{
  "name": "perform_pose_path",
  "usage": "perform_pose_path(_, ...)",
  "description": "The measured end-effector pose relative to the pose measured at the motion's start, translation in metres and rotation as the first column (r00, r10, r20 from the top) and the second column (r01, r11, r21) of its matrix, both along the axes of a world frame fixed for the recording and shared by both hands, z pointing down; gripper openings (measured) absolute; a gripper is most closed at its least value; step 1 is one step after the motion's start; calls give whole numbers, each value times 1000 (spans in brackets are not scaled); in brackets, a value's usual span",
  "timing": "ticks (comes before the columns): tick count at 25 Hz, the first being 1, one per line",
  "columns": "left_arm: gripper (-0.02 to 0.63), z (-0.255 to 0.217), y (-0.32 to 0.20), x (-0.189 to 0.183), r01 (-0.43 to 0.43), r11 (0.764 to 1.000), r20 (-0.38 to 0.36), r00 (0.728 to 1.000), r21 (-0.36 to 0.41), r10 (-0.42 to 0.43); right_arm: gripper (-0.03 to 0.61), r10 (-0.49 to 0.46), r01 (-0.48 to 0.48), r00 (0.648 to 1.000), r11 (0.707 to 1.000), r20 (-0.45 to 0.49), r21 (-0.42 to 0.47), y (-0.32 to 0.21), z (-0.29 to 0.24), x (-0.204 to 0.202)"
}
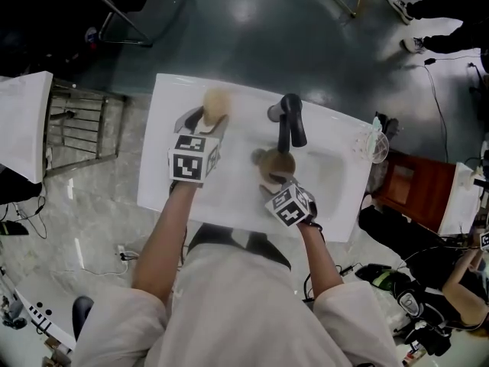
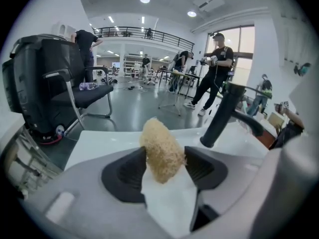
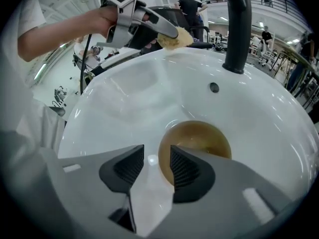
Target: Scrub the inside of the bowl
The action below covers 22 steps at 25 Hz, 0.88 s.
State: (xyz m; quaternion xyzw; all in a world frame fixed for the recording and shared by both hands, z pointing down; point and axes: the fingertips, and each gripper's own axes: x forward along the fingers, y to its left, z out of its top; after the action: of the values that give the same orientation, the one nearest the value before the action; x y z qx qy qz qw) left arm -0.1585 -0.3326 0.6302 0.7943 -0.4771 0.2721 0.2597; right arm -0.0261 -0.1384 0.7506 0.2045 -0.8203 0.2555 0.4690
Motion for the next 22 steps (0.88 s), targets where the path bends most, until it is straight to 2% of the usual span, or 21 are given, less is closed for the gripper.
perform_pose_path(8, 239, -12, 27, 1, -21, 1000, -25, 999, 14, 21, 149, -52, 52, 995, 999, -84, 1, -1, 20, -2)
perform_pose_path(17, 239, -21, 50, 7, -75, 997, -17, 997, 20, 75, 59, -115, 126, 972, 991, -207, 42, -8, 32, -2)
perform_pose_path(22, 239, -28, 57, 8, -90, 995, -18, 996, 29, 91, 44, -135, 155, 961, 986, -240, 66, -16, 29, -5)
